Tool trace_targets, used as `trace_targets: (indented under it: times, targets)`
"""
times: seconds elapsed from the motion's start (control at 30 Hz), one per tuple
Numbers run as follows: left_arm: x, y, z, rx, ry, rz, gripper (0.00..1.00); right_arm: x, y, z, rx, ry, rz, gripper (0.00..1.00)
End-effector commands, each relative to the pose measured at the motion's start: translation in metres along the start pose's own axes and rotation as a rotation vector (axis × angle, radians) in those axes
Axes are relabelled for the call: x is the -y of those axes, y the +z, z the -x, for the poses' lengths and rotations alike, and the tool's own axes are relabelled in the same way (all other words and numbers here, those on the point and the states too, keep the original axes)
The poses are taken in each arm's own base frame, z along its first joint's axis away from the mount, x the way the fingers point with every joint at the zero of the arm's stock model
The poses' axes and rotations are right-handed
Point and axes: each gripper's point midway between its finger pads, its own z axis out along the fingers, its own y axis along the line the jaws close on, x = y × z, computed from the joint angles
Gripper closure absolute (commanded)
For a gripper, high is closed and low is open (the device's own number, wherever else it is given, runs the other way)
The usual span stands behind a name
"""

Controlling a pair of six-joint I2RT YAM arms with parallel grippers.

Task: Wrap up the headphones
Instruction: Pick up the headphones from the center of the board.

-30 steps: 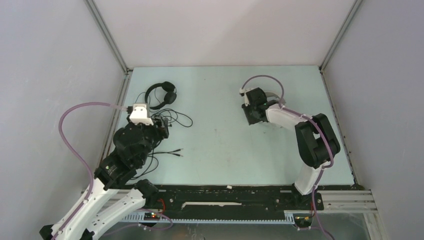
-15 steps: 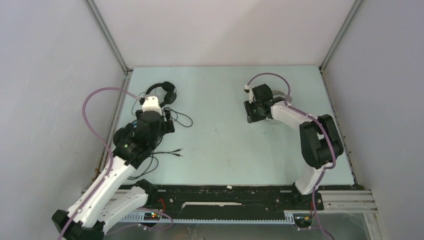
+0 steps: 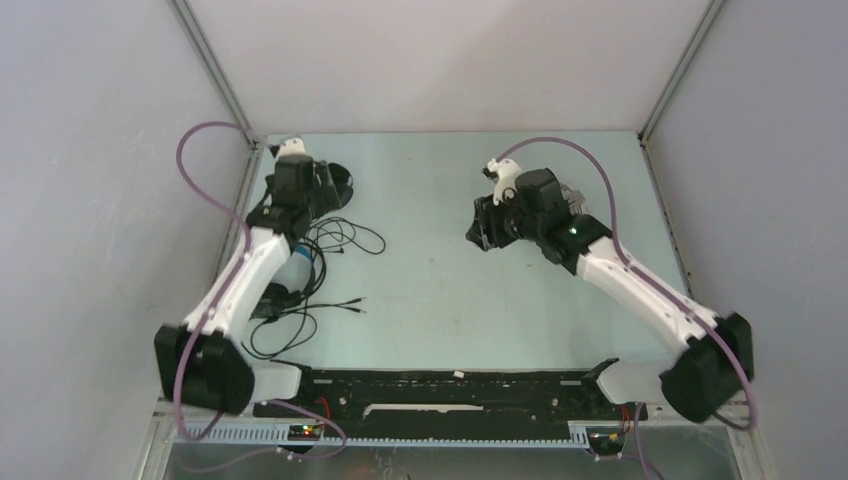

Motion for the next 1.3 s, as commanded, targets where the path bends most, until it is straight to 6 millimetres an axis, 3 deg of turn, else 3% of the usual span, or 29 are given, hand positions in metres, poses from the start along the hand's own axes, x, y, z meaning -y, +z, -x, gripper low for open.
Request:
trace_targets:
  times: [0.0, 0.17, 0.23, 0.33, 0.57, 0.7, 0.93, 1.13, 1.27]
  targets:
    - [-0.032, 0.049, 0.052, 0.037, -0.295, 0.196, 0.24, -0.038, -0.044, 0.023, 0.161, 0.006, 0.106, 0.5]
    - [-0.049, 0.099, 0.049, 0.02, -0.57, 0.273, 0.32, -0.05, -0.085, 0.037, 0.291, -0.009, 0.125, 0.5]
    - [-0.058, 0.111, 0.049, 0.026, -0.551, 0.326, 0.36, -0.054, -0.097, 0.04, 0.318, -0.016, 0.14, 0.5]
    - [-0.089, 0.129, 0.049, 0.025, -0.52, 0.443, 0.39, -0.064, -0.114, 0.042, 0.344, -0.02, 0.174, 0.5]
    - [-0.101, 0.189, 0.007, -0.097, -0.633, 0.364, 0.56, -0.069, -0.13, 0.05, 0.406, -0.047, 0.178, 0.49]
    - [-0.114, 0.2, -0.004, -0.108, -0.628, 0.395, 0.56, -0.069, -0.131, 0.053, 0.417, -0.051, 0.174, 0.49]
    - [-0.104, 0.226, -0.02, -0.199, -0.676, 0.309, 0.55, -0.063, -0.124, 0.054, 0.412, -0.05, 0.148, 0.49]
    - [-0.098, 0.226, -0.03, -0.234, -0.687, 0.276, 0.57, -0.059, -0.124, 0.055, 0.415, -0.047, 0.139, 0.49]
    - [-0.096, 0.229, -0.035, -0.265, -0.707, 0.259, 0.74, -0.059, -0.124, 0.055, 0.413, -0.041, 0.144, 0.49]
